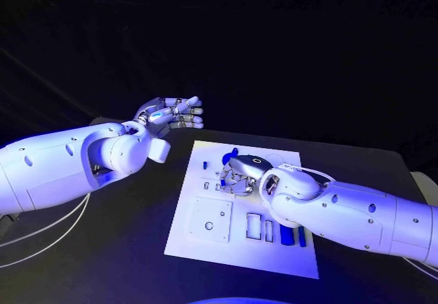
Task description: Assemble the parts on the task board
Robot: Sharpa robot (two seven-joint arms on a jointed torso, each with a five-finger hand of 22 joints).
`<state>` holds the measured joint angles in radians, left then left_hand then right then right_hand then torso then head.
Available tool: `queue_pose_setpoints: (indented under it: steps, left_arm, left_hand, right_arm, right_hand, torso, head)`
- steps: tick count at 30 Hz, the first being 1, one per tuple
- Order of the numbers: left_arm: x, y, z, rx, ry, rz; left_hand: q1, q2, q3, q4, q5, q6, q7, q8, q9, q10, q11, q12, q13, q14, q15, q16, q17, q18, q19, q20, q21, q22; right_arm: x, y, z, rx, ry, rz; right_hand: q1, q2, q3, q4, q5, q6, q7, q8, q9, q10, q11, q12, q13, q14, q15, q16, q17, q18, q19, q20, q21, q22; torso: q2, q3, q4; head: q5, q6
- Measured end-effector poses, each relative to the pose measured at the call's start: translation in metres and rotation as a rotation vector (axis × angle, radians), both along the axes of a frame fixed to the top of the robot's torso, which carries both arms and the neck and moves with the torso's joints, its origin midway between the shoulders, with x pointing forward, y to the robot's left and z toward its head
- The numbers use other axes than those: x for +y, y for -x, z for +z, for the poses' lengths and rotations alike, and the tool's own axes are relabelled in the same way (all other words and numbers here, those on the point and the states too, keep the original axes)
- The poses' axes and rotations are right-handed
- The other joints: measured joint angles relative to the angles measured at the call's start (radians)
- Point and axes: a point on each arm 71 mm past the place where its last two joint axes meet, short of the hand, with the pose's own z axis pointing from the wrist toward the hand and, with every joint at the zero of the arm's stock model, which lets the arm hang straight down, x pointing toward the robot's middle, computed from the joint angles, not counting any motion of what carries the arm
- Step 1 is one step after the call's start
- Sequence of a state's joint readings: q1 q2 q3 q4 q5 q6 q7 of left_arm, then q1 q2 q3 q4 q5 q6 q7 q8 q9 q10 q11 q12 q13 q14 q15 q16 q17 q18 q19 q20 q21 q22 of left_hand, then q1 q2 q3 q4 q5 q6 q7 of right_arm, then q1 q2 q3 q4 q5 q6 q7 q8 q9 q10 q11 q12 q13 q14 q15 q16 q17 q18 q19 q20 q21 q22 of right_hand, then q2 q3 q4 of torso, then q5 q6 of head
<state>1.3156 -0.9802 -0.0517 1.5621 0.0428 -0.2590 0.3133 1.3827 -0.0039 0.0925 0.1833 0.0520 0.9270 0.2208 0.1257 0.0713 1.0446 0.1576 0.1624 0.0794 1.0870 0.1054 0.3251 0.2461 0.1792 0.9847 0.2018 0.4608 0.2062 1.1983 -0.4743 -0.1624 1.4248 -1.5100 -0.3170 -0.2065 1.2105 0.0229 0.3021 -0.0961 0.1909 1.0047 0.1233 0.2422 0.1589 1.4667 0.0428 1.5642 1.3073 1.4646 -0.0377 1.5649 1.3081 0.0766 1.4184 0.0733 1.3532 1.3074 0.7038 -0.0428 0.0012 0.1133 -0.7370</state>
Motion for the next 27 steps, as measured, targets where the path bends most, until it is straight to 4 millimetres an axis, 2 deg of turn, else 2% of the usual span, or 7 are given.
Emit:
queue_pose_setpoints:
  steps: [10,27]
  left_arm:
    - [-0.0008,0.0004,0.0002,0.000,0.001,-0.003]
    - [-0.0009,0.0011,0.0003,0.001,0.002,-0.004]
  left_hand:
    - [0.000,0.000,0.000,0.000,0.000,0.000,0.000,0.000,0.000,0.000,0.000,0.000,0.000,0.000,0.000,0.000,0.000,0.000,0.000,0.000,0.000,0.000]
    - [0.000,0.000,0.000,0.000,0.000,0.000,0.000,0.000,0.000,0.000,0.000,0.000,0.000,0.000,0.000,0.000,0.001,0.000,0.000,0.000,0.000,0.000]
  right_arm:
    - [0.0027,0.0002,-0.0040,-0.004,0.015,-0.004]
    - [0.0002,-0.0022,-0.0044,-0.012,0.024,-0.014]
  right_hand:
    - [-0.001,-0.001,-0.003,0.003,-0.002,0.000,0.000,-0.004,0.007,0.000,0.000,0.000,0.000,0.000,0.000,0.000,0.000,0.000,0.000,0.000,0.000,0.000]
    - [-0.009,-0.009,-0.007,0.007,-0.004,0.005,0.000,-0.009,0.005,0.000,0.000,-0.004,0.000,0.000,0.000,0.000,0.000,0.000,0.000,0.000,-0.004,0.001]
  torso:
    - [0.001,0.0006,0.0005]
    - [0.001,0.0006,0.0005]
  head:
    - [0.002,-0.009]
    - [-0.001,-0.015]
